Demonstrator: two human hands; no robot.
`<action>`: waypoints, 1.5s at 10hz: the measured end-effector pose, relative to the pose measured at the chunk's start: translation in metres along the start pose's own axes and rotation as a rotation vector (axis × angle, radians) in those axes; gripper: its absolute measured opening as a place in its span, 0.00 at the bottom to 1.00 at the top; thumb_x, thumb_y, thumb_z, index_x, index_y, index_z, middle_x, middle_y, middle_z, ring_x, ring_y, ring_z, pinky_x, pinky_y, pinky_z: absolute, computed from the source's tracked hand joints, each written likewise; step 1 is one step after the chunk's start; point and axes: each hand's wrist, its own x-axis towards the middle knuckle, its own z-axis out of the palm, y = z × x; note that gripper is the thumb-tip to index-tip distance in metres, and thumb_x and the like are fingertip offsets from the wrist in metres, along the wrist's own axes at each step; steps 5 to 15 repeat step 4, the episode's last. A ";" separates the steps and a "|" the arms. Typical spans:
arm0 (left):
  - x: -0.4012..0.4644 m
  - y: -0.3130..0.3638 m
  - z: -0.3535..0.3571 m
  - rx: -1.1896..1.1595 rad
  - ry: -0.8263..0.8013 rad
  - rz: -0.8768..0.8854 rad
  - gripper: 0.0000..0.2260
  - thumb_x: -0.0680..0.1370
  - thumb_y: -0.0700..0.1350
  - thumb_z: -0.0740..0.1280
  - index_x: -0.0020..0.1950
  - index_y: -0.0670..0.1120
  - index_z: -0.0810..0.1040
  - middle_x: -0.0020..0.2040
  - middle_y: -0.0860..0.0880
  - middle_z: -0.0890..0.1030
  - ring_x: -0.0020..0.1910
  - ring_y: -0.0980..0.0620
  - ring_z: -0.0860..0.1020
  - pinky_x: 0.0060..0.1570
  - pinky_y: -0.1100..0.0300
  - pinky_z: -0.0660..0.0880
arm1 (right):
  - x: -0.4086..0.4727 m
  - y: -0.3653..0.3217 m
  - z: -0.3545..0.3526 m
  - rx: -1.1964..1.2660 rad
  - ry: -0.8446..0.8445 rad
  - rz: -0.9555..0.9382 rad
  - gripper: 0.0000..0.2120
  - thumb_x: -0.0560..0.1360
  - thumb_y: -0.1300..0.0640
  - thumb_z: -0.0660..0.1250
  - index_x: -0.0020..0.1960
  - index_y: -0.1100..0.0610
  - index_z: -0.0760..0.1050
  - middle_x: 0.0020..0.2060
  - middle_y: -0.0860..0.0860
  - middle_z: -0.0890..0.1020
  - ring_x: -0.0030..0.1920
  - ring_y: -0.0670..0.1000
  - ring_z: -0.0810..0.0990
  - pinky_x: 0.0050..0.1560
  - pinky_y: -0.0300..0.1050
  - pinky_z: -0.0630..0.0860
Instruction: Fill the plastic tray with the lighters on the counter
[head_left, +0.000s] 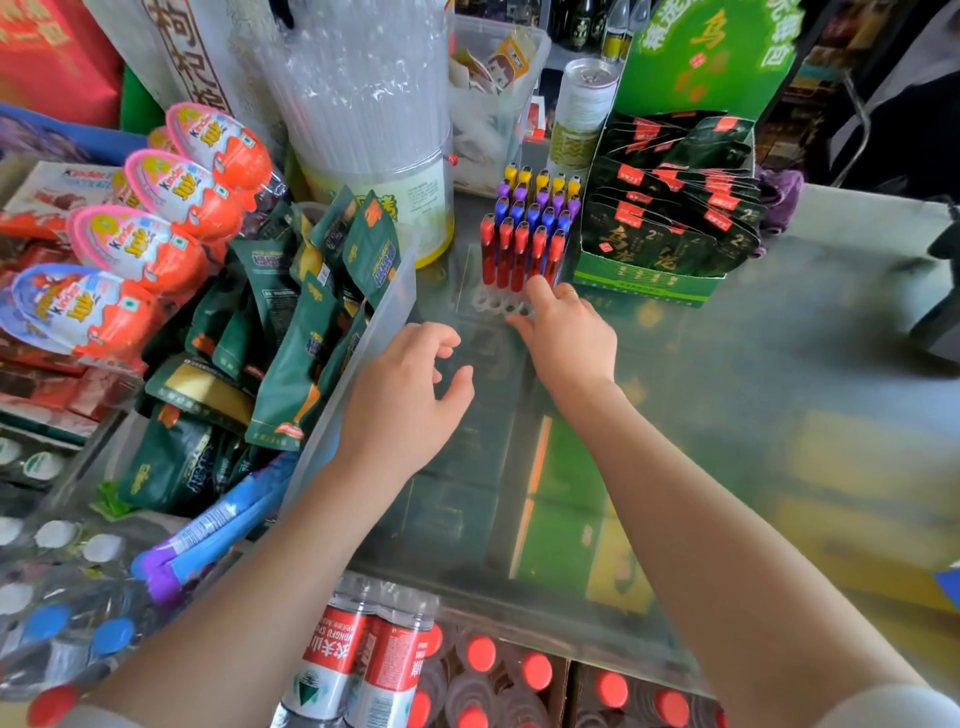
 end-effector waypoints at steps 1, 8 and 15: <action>0.000 0.000 0.003 -0.007 0.002 0.002 0.11 0.73 0.44 0.67 0.54 0.44 0.75 0.49 0.51 0.77 0.38 0.52 0.75 0.39 0.52 0.76 | 0.009 0.003 0.000 -0.002 -0.013 0.032 0.15 0.76 0.49 0.60 0.58 0.57 0.65 0.53 0.59 0.75 0.49 0.62 0.76 0.33 0.49 0.68; -0.004 0.002 0.003 0.012 -0.045 -0.011 0.11 0.74 0.45 0.66 0.55 0.44 0.75 0.50 0.51 0.78 0.40 0.53 0.75 0.39 0.54 0.75 | 0.003 0.004 -0.005 0.041 -0.044 0.078 0.13 0.78 0.57 0.58 0.62 0.57 0.64 0.56 0.60 0.72 0.53 0.62 0.74 0.34 0.49 0.68; -0.004 0.002 0.003 0.012 -0.045 -0.011 0.11 0.74 0.45 0.66 0.55 0.44 0.75 0.50 0.51 0.78 0.40 0.53 0.75 0.39 0.54 0.75 | 0.003 0.004 -0.005 0.041 -0.044 0.078 0.13 0.78 0.57 0.58 0.62 0.57 0.64 0.56 0.60 0.72 0.53 0.62 0.74 0.34 0.49 0.68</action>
